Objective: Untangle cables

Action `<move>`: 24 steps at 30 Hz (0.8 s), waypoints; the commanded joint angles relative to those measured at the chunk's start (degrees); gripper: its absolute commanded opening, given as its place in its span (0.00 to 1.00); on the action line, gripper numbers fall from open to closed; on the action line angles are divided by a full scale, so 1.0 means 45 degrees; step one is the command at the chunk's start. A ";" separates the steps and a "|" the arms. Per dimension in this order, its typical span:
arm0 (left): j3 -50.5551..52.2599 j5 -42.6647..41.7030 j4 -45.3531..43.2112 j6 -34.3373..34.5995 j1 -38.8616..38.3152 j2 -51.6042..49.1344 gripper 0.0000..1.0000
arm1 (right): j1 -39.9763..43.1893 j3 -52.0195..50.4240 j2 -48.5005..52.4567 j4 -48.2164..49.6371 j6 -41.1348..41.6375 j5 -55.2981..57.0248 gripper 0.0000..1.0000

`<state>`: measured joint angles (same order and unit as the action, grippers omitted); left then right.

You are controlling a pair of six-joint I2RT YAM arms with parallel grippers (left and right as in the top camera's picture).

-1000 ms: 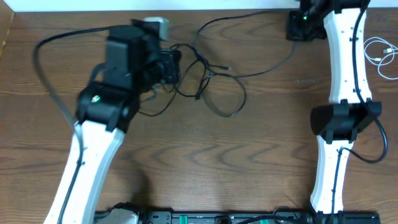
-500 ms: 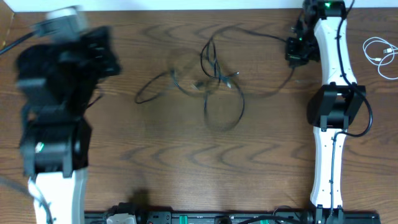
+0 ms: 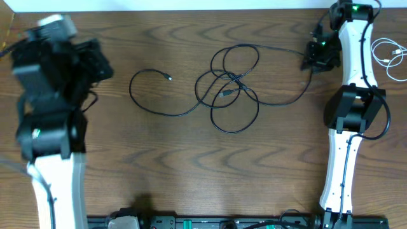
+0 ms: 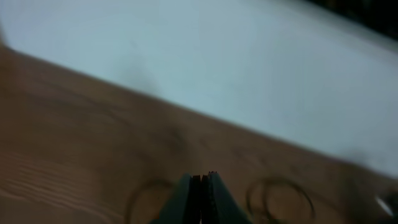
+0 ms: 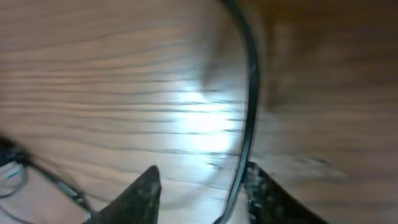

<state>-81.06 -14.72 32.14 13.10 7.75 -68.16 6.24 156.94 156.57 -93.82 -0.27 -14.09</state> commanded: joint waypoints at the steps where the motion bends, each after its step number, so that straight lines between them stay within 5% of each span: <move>1: -0.0155 -0.1501 0.0267 -0.0189 -0.0913 -0.1180 0.07 | -0.0413 0.0121 -0.1506 0.0044 -0.0831 -0.1243 0.50; 3: -0.0160 -0.1506 0.0282 -0.0403 -0.1472 -0.1739 0.08 | -0.0559 0.0126 -0.2161 0.0107 -0.0826 -0.1287 0.60; 6: -0.0160 -0.1496 0.0262 -0.1020 -0.2429 -0.2603 0.08 | -0.0748 0.0121 -0.3050 0.0180 -0.0826 -0.1287 0.90; 9: -0.0155 -0.1491 0.0257 -0.1248 -0.3264 -0.3570 0.08 | -0.0952 0.0121 -0.3628 0.0185 -0.0821 -0.1287 0.99; 14: -0.0160 -0.1486 -0.0015 -0.1253 -0.4318 -0.5712 0.14 | -0.1549 0.0097 -0.3691 0.0194 -0.0631 -0.1855 0.98; 24: -0.0155 -0.1491 -0.0097 -0.1239 -0.4386 -0.6640 0.16 | -0.3507 0.0092 -0.1700 0.1336 0.2074 -0.1384 0.78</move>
<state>-81.03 -20.93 31.90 8.69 -12.05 -98.63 -6.63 157.58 144.90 -88.71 2.66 -21.21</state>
